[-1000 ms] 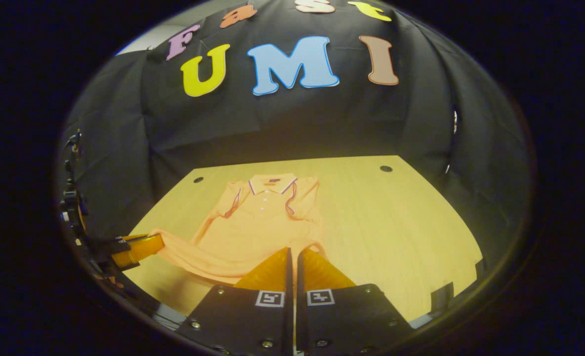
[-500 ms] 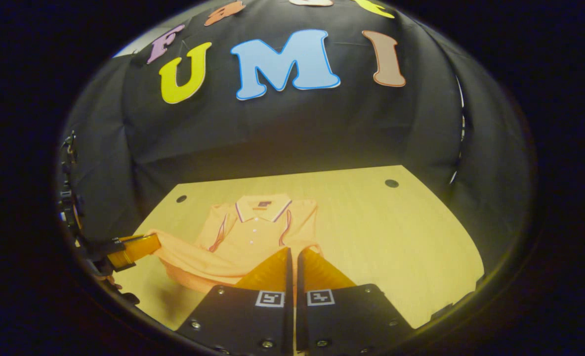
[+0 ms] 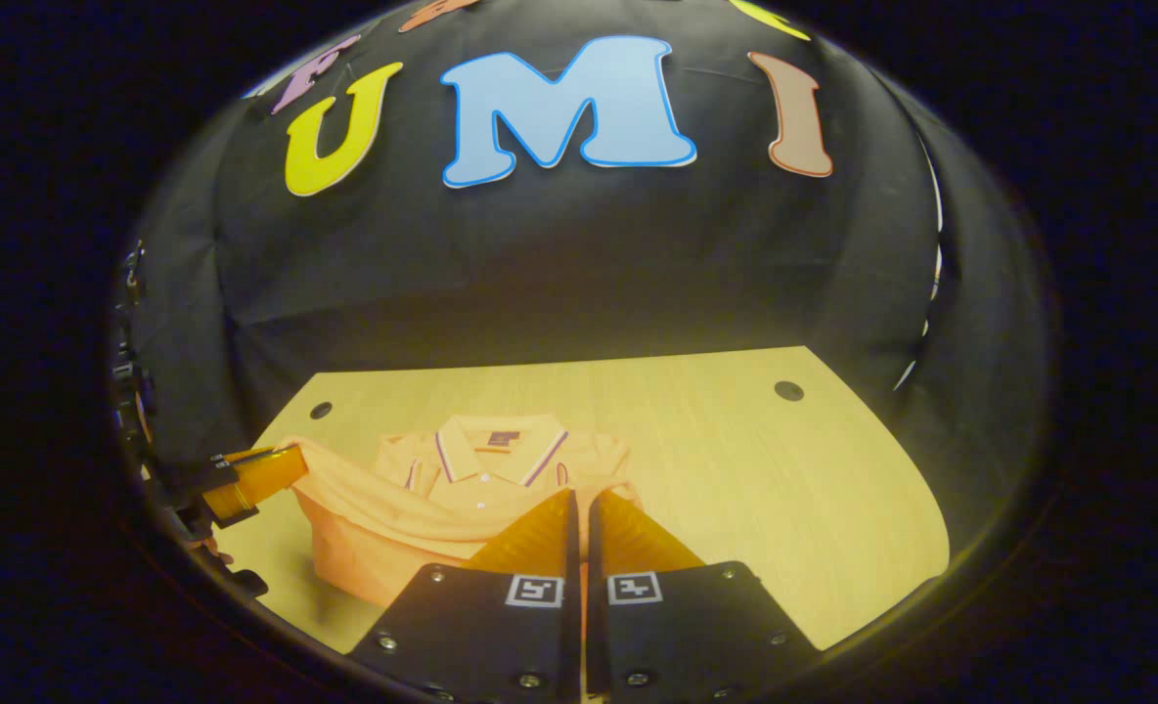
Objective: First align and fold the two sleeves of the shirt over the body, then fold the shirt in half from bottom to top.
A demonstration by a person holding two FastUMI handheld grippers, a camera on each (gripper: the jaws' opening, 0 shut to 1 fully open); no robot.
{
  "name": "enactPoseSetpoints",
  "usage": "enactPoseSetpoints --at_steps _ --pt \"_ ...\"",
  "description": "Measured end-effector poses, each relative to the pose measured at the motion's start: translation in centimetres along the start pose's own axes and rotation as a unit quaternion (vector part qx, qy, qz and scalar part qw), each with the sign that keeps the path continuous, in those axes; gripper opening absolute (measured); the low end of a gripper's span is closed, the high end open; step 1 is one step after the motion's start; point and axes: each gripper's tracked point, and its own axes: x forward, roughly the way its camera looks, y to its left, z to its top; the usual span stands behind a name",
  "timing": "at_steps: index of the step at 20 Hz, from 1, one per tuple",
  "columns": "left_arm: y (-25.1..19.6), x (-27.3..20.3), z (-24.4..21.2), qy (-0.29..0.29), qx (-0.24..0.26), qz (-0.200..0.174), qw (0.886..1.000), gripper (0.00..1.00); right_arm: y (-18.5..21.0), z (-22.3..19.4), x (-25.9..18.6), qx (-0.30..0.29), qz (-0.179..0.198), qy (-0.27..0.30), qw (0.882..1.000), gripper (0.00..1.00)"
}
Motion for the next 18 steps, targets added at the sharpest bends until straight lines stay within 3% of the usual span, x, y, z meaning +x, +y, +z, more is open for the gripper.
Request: enactPoseSetpoints --at_steps 5,18 --pt "1.5 5.1 1.0 0.001 -0.023 0.002 1.0 0.06 0.0 1.8 5.0 -0.004 -0.013 0.009 1.0 0.02" --pt "4.1 14.9 1.4 -0.006 -0.01 0.024 1.0 0.06 -0.5 3.5 15.8 -0.005 -0.041 0.029 0.999 0.02"
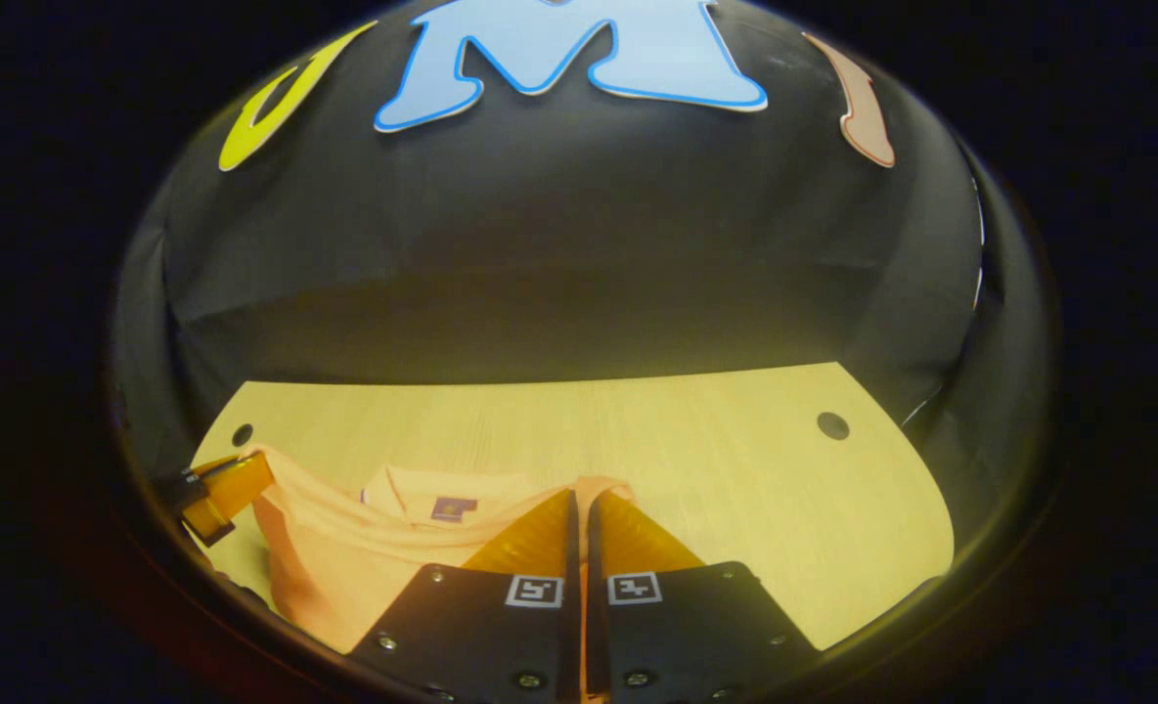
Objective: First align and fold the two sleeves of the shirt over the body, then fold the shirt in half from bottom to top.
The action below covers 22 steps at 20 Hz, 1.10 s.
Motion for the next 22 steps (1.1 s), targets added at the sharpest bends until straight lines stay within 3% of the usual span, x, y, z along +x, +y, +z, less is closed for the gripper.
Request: enactPoseSetpoints --at_steps 7,16,18,21,22 --pt "0.8 0.9 -1.5 0.019 -0.001 0.012 1.0 0.06 0.2 -1.9 2.1 -0.021 -0.002 0.027 0.999 0.0" --pt "-0.1 -0.7 -1.0 0.021 -0.007 0.002 1.0 0.18 0.2 -2.2 0.1 -0.045 -0.004 0.031 0.998 0.08" --pt "-0.3 -1.3 -0.8 0.019 -0.005 0.0 1.0 0.19 0.0 -2.0 -0.7 -0.051 -0.01 0.026 0.998 0.17" --pt "-0.4 -2.5 -0.4 0.018 0.01 0.0 1.0 0.6 -0.3 -1.4 -2.5 -0.055 -0.022 0.008 0.998 0.44" --pt "-0.5 -3.2 -0.2 0.015 0.016 -0.001 1.0 0.56 -0.2 -1.3 -3.2 -0.054 -0.02 0.004 0.998 0.47"
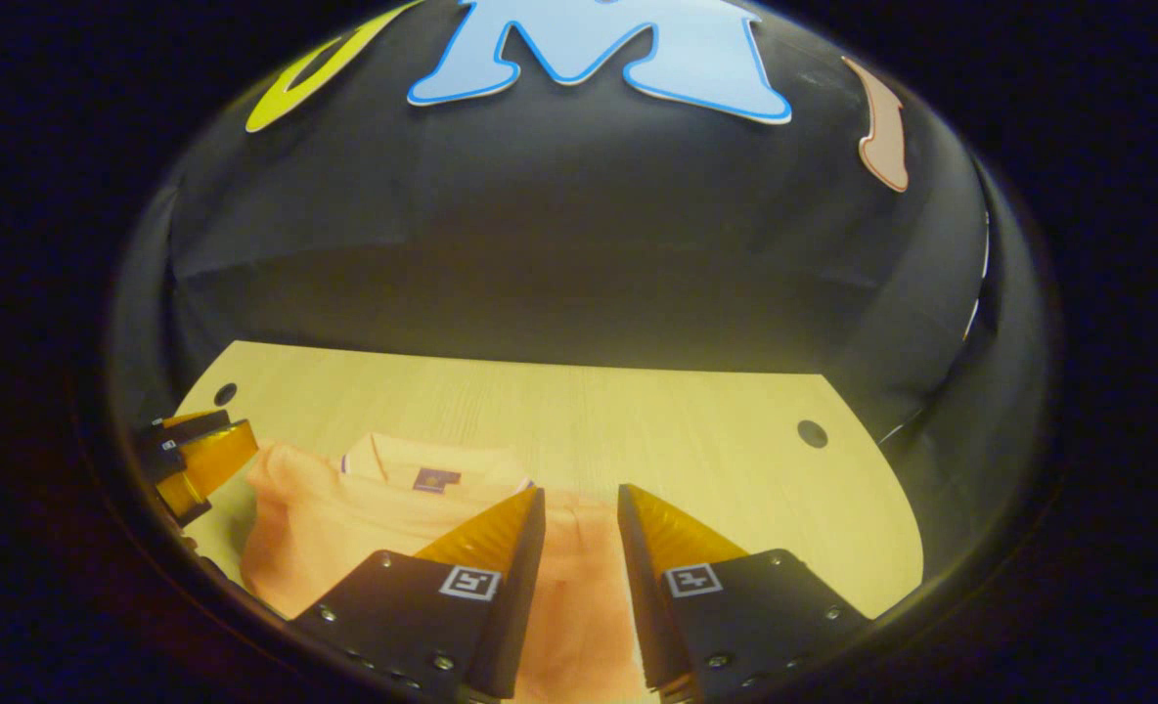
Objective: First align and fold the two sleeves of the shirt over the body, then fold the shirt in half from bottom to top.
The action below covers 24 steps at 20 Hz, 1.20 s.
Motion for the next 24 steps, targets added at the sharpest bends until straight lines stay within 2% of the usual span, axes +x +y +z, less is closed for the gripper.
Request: enactPoseSetpoints --at_steps 1,4,5,6,15,24 --pt "-0.1 -0.8 0.3 -0.004 0.002 0.0 1.0 0.7 0.1 0.2 -0.8 0.001 0.002 -0.005 1.0 0.57" --pt "-0.6 -3.3 1.7 -0.023 0.007 0.002 1.0 0.86 0.1 0.9 -3.6 0.003 0.005 -0.026 1.0 0.78" --pt "-0.8 -4.3 2.1 -0.03 0.011 0.004 0.999 0.91 0.1 1.0 -4.7 0.003 0.005 -0.034 0.999 0.9" --pt "-1.1 -5.2 2.6 -0.038 0.014 0.004 0.999 0.94 0.0 1.3 -5.8 0.003 0.007 -0.041 0.999 0.94" --pt "-5.1 -13.2 5.6 -0.098 0.02 0.007 0.995 0.96 -1.7 1.8 -14.2 -0.019 0.021 -0.106 0.994 0.95" --pt "-8.3 -22.7 5.6 -0.158 0.006 0.044 0.986 0.95 -4.3 0.3 -21.4 -0.018 0.05 -0.161 0.986 0.95"
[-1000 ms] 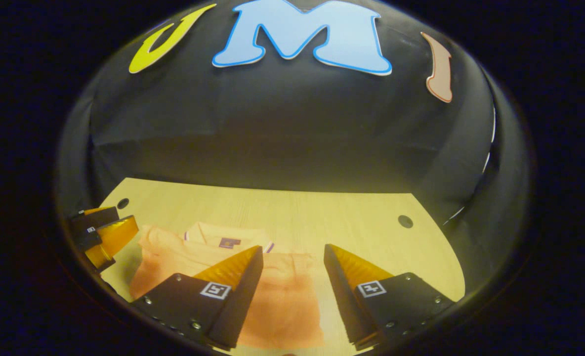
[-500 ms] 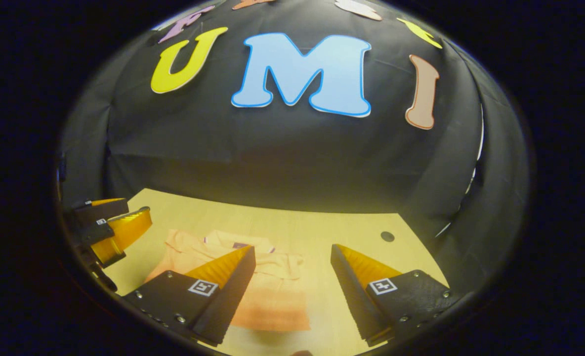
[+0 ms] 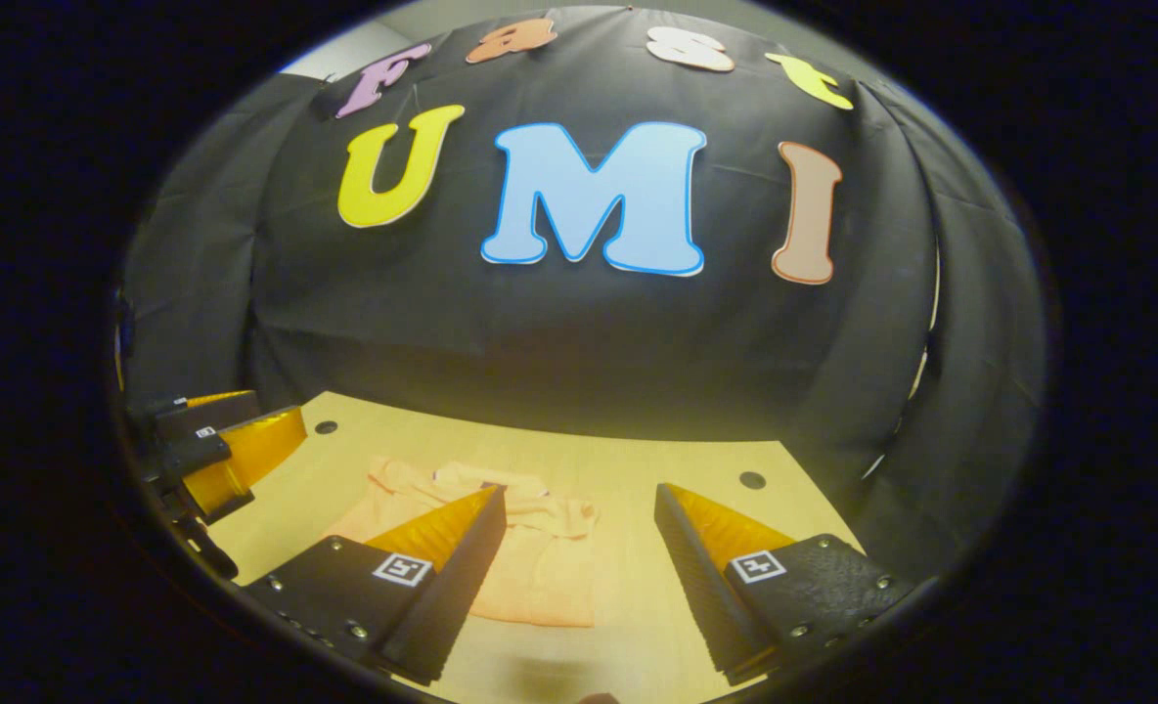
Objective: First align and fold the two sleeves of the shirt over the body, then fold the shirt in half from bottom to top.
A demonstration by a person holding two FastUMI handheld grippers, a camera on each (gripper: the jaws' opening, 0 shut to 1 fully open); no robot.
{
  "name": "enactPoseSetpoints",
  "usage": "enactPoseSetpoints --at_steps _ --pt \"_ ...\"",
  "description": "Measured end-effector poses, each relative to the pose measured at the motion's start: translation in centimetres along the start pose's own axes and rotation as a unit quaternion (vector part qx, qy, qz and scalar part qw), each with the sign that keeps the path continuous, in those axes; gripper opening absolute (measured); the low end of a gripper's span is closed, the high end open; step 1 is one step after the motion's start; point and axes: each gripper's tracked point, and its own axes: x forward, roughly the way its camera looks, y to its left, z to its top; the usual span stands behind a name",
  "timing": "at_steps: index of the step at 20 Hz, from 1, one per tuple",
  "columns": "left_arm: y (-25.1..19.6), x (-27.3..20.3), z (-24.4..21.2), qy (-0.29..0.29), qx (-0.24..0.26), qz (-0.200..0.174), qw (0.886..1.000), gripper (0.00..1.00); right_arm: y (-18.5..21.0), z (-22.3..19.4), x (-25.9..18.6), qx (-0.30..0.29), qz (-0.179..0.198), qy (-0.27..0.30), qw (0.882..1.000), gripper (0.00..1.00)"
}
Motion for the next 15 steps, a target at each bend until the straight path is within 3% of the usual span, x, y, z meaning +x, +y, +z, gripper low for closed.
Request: enactPoseSetpoints --at_steps 7,15 --pt "-1.3 -6.1 1.2 -0.037 -0.007 0.027 0.999 0.95 -1.0 0.0 -5.6 -0.012 0.017 -0.036 0.999 0.94" --pt "-1.4 -8.4 3.6 -0.062 0.0 0.018 0.998 0.94 -0.5 1.2 -9.0 -0.001 0.008 -0.058 0.998 0.95"
